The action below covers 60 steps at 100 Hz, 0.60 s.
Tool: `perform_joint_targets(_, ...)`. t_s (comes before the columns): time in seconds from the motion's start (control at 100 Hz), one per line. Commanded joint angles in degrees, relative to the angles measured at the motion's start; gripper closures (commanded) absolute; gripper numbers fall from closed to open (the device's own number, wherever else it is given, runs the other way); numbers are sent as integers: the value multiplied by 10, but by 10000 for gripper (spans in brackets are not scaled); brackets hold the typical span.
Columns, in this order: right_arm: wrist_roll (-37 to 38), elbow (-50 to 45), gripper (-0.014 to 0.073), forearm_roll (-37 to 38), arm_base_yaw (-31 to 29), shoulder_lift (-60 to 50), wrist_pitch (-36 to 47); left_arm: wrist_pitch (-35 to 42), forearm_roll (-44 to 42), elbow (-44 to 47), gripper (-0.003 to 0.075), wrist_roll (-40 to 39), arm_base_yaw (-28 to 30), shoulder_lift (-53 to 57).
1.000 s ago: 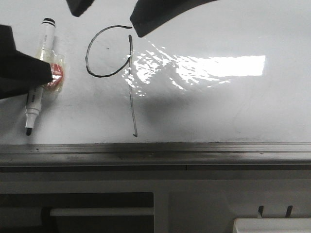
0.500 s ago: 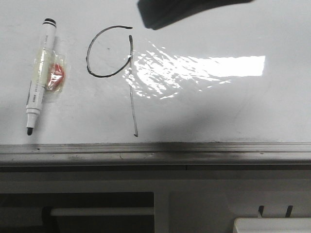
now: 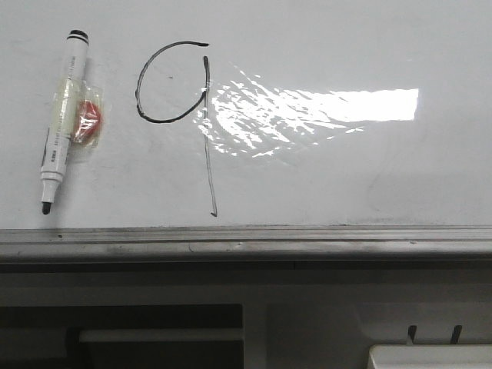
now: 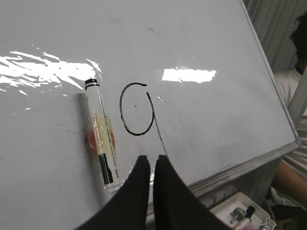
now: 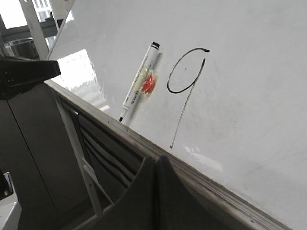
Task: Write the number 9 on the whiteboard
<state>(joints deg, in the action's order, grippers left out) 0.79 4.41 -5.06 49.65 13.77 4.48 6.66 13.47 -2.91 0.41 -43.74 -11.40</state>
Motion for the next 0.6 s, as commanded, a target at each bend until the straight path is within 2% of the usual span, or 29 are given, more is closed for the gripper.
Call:
perform_joint_targets(0.0,-8,-13,663,8,1,-61,50,7,-3,-14,740,3,-2,18)
perform_joint_targets(0.2,-8,-45,663,8,1,-139,50,5,-3,-14,740,3,-2,23)
perform_joint_targets(0.59,-8,-48,663,8,1,-141,50,5,-3,-14,740,3,-2,23)
